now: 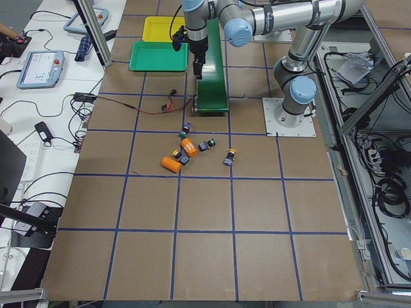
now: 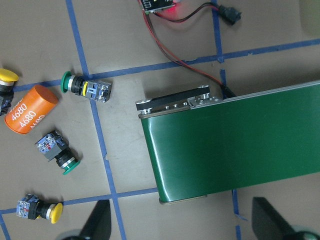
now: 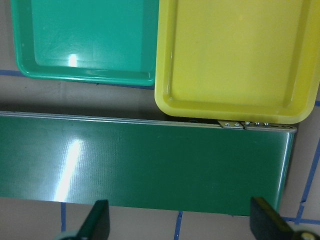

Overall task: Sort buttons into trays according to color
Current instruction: 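Reach the left gripper down to the green-capped button beside the orange cylinder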

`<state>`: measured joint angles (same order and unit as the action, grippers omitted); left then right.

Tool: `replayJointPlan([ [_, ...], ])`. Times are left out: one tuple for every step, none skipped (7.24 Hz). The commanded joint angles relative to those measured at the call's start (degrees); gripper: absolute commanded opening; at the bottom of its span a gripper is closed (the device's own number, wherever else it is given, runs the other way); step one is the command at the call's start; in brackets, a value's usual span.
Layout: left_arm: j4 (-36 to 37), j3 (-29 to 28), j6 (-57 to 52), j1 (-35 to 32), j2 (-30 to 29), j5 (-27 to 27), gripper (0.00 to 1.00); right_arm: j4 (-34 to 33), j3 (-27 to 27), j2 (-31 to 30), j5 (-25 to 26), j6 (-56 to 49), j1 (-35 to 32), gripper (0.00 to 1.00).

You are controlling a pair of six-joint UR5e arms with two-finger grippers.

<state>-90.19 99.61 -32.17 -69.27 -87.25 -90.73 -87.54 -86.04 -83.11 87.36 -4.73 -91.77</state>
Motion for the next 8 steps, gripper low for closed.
replayJointPlan([
  [5.78,2.85,-13.83,5.98,-2.38,0.47,1.0,0.01,-0.01,-0.03,-0.09,-0.11,-0.07,1.0],
  [10.78,5.48,-17.01,6.25,-3.44,0.38,1.0,-0.08,0.08,-0.03,-0.18,-0.11,-0.16,1.0],
  [17.09,8.29,-20.53,6.25,-5.8,0.46,1.0,0.0,-0.01,-0.03,-0.26,-0.2,-0.25,1.0],
  [21.59,10.93,-23.69,6.16,-8.0,0.47,1.0,0.01,-0.01,0.05,-0.18,-0.2,-0.25,1.0],
  [25.21,12.0,-29.47,6.16,-9.5,0.47,1.0,0.09,-0.01,0.05,-0.18,-0.2,-0.25,1.0],
  [27.24,12.1,-37.1,6.16,-11.43,0.38,1.0,0.09,-0.01,0.05,-0.18,-0.2,-0.25,1.0],
  [29.27,11.93,-45.0,6.16,-13.27,0.12,1.0,0.09,-0.01,0.05,-0.18,-0.2,-0.25,1.0],
  [31.03,12.01,-55.61,6.16,-15.56,-0.06,1.0,0.01,-0.01,-0.03,-0.18,-0.2,-0.25,1.0],
])
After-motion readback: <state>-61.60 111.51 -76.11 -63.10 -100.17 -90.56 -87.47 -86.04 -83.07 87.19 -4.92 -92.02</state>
